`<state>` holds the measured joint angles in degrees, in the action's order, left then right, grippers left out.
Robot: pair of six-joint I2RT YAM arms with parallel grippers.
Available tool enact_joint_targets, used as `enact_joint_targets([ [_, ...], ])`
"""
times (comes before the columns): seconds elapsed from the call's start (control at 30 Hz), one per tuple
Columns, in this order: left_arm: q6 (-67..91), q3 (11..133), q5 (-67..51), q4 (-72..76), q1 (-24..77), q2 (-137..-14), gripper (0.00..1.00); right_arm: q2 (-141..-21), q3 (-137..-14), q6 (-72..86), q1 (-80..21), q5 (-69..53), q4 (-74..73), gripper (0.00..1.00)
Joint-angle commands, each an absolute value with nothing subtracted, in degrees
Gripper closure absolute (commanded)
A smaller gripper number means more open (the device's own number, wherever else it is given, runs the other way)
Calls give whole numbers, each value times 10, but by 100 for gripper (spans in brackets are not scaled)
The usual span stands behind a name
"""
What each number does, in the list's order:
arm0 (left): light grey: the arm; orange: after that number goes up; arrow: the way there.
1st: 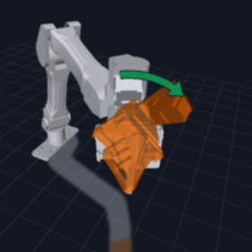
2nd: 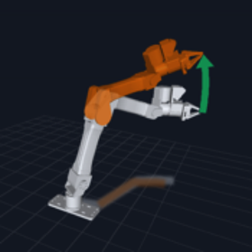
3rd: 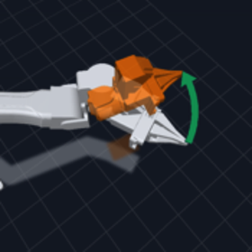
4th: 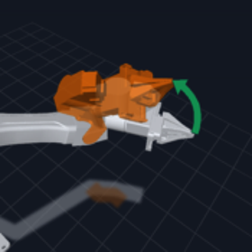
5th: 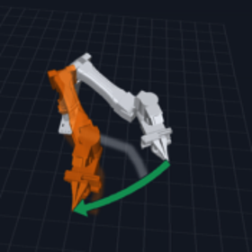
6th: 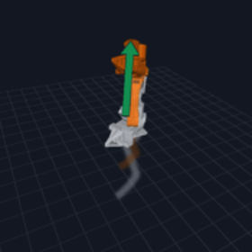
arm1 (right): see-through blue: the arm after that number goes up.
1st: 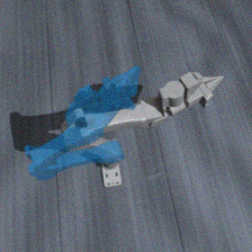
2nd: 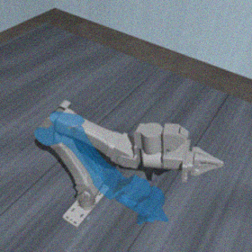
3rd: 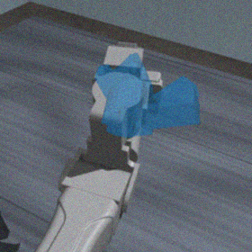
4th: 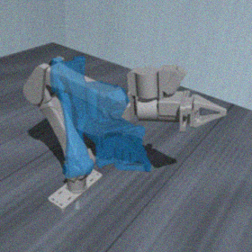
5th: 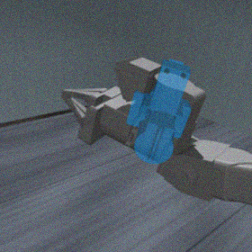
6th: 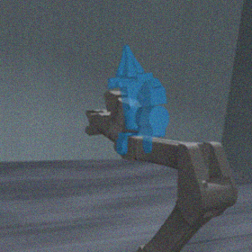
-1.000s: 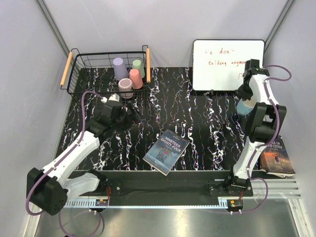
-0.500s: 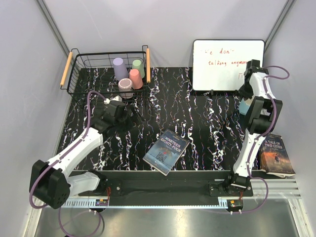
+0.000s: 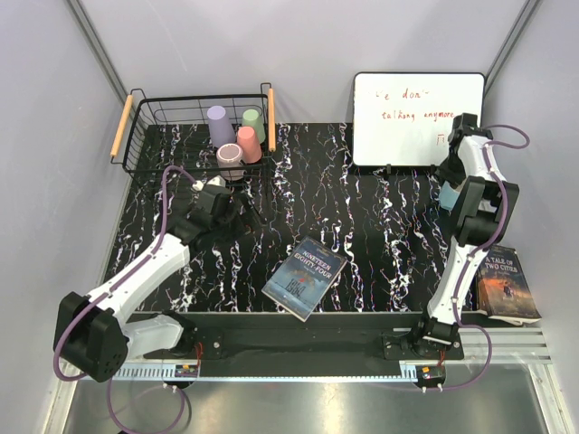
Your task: Unload the cups from the dish rack
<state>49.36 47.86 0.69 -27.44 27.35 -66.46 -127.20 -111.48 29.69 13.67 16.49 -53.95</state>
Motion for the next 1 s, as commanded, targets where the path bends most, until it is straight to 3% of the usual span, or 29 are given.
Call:
enact_joint_targets([
  [0.0, 485, 485, 19, -265, 279, -636, 1, -1216, -1103, 292, 140, 153, -531, 59],
  [0.53, 461, 503, 79, -291, 287, -593, 1, -1015, -1092, 345, 93, 93, -475, 35],
  [0.63, 415, 557, 131, -320, 287, -608, 1, -938, -1050, 319, 13, 107, -421, 29],
  [0.77, 355, 721, 197, -388, 287, -676, 1, -847, -936, 301, -111, 136, -359, 29],
  [0.97, 259, 850, 265, -365, 276, -792, 1, -758, -803, 300, -251, 161, -297, 28],
])
